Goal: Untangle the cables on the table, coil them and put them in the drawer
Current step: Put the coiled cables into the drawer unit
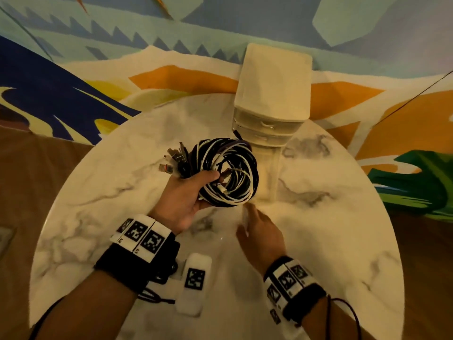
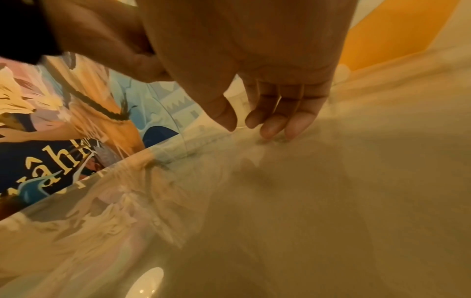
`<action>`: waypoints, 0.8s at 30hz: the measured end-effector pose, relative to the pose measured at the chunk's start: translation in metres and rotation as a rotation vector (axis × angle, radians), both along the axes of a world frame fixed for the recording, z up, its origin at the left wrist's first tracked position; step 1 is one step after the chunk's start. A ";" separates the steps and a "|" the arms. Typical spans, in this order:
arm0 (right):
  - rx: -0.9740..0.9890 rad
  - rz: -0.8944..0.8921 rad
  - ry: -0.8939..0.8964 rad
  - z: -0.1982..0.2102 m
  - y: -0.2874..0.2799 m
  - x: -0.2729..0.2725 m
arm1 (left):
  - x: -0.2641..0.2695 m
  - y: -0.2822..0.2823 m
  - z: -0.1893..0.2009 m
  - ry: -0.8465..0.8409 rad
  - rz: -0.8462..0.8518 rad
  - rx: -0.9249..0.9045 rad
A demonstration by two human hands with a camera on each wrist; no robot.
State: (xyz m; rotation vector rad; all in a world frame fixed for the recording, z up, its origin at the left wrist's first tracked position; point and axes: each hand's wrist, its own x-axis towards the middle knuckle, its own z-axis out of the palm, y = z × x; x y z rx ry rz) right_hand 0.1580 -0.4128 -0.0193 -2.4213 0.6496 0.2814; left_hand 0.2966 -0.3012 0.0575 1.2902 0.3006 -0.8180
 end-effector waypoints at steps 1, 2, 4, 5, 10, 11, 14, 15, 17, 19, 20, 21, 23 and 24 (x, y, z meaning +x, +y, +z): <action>0.017 -0.010 0.006 0.000 0.005 -0.008 | 0.000 -0.006 -0.001 -0.002 -0.030 0.031; 0.034 -0.018 0.006 0.002 0.009 -0.014 | -0.001 -0.011 -0.003 -0.004 -0.053 0.060; 0.047 -0.013 -0.014 0.004 0.014 -0.025 | -0.001 -0.021 -0.010 -0.019 -0.096 0.115; 0.041 0.008 -0.026 0.005 0.014 -0.029 | -0.001 -0.026 -0.013 -0.032 -0.118 0.150; 0.023 -0.263 -0.310 0.005 -0.014 -0.046 | 0.001 -0.046 -0.024 -0.098 -0.221 0.282; 0.096 -0.397 -0.384 0.002 -0.025 -0.044 | 0.001 -0.050 -0.025 -0.116 -0.239 0.291; 0.520 -0.557 -0.435 0.002 -0.049 -0.021 | 0.002 -0.062 -0.026 -0.119 -0.335 0.314; 0.604 -0.539 -0.441 0.000 -0.053 -0.015 | 0.002 -0.066 -0.027 -0.105 -0.379 0.326; 0.636 -0.486 -0.450 -0.006 -0.056 -0.008 | 0.004 -0.072 -0.029 -0.092 -0.424 0.339; 0.665 -0.477 -0.448 -0.010 -0.057 -0.009 | 0.007 -0.076 -0.032 -0.099 -0.444 0.345; 0.684 -0.481 -0.444 -0.012 -0.057 -0.010 | 0.009 -0.076 -0.034 -0.089 -0.461 0.345; 0.700 -0.477 -0.440 -0.015 -0.058 -0.011 | 0.011 -0.077 -0.035 -0.064 -0.481 0.339; 0.725 -0.457 -0.430 -0.014 -0.060 -0.010 | 0.012 -0.078 -0.036 0.000 -0.524 0.332; 0.745 -0.454 -0.427 -0.013 -0.062 -0.009 | 0.013 -0.078 -0.038 0.020 -0.538 0.322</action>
